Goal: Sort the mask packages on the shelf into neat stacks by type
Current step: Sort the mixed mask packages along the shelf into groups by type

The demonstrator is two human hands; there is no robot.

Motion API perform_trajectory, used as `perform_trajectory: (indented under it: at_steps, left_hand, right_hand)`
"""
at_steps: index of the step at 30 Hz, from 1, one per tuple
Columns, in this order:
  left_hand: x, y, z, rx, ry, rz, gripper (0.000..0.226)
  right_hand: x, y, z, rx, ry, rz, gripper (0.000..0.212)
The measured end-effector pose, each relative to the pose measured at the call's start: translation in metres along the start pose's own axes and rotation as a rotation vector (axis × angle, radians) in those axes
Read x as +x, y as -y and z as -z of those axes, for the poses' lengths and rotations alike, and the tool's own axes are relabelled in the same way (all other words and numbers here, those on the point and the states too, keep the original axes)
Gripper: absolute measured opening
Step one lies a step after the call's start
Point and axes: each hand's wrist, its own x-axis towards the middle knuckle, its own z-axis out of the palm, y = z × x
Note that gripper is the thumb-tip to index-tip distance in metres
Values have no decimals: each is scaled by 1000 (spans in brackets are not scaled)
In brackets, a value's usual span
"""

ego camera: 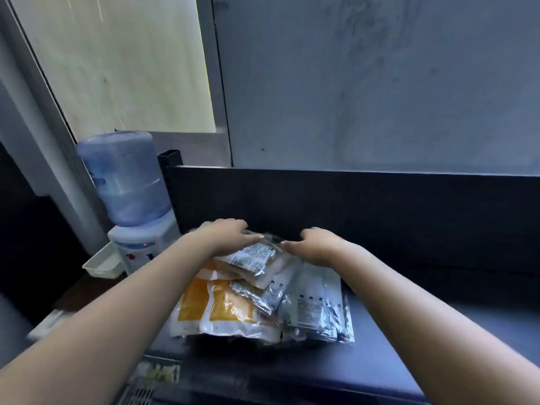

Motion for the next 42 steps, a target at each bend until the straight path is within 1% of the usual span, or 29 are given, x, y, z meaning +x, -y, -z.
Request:
perform_trajectory:
  at_steps: [3,5,7,10,12,14,15,16,18,19,21,23,24,26,29,32,33,34,36,37,39,42]
  left_hand:
    - [0,4,-14,33,129,-76,65]
    - [-4,4,-20,-21,150,-92,69]
    - [-6,6,-23,-63,159,-97,86]
    - [-9,7,-24,-107,279,-140,114]
    - [-12,9,-23,-93,346,-184,130]
    - [-14,13,-22,-58,387,-211,143]
    - [-14,15,-23,-54,390,-220,145]
    - [-15,16,-23,-68,373,-222,144]
    - [-17,18,-24,-96,294,-255,130]
    - [-17,19,-23,-117,252,-284,120]
    - [-20,21,-19,-208,222,-326,100]
    - [-23,20,-12,-390,225,-314,70]
    - [-24,19,-9,-461,204,-312,57]
    - [-21,21,-1,-517,82,-312,41]
    - [-19,28,11,-514,-104,-310,27]
    - [-17,30,22,-606,-413,-285,27]
    - [-18,29,27,-701,-525,-245,31]
    - [-17,28,32,-854,-614,-172,34]
    - [-18,23,46,-1261,-736,-8,25]
    - [-20,19,53,-1414,-797,63,18]
    - [-21,13,64,-1607,-870,121,5]
    - [-23,5,70,-1735,-896,120,22]
  right_hand:
    - [5,-5,-24,17,140,-33,69]
    - [4,-5,-36,15,188,-41,73]
    - [8,-3,-42,18,179,-41,74]
    - [14,3,-45,-24,162,-62,85]
    - [18,4,-47,-33,163,-76,88]
    - [20,2,-49,10,156,-99,88]
    - [22,0,-50,45,142,-108,89]
    - [23,-2,-49,86,126,-120,89]
    - [22,-4,-49,224,89,-138,88]
    - [21,-5,-49,313,73,-150,86]
    - [18,-5,-49,465,44,-171,87]
    - [16,-5,-51,555,-9,-176,92]
    - [15,-6,-52,612,-30,-172,90]
    - [12,-5,-51,781,-56,-157,77]
    - [11,-4,-47,1059,-65,-113,55]
    - [11,-2,-41,1259,-36,-106,37]
    - [12,-3,-38,1304,-35,-101,36]
    - [11,-4,-33,1348,-44,-95,35]
    - [8,-6,-23,1418,-93,-81,34]
    - [5,-7,-18,1440,-125,-75,32]
    - [-1,-8,-10,1484,-178,-63,30]
    - [-10,-12,-1,1564,-241,-40,30]
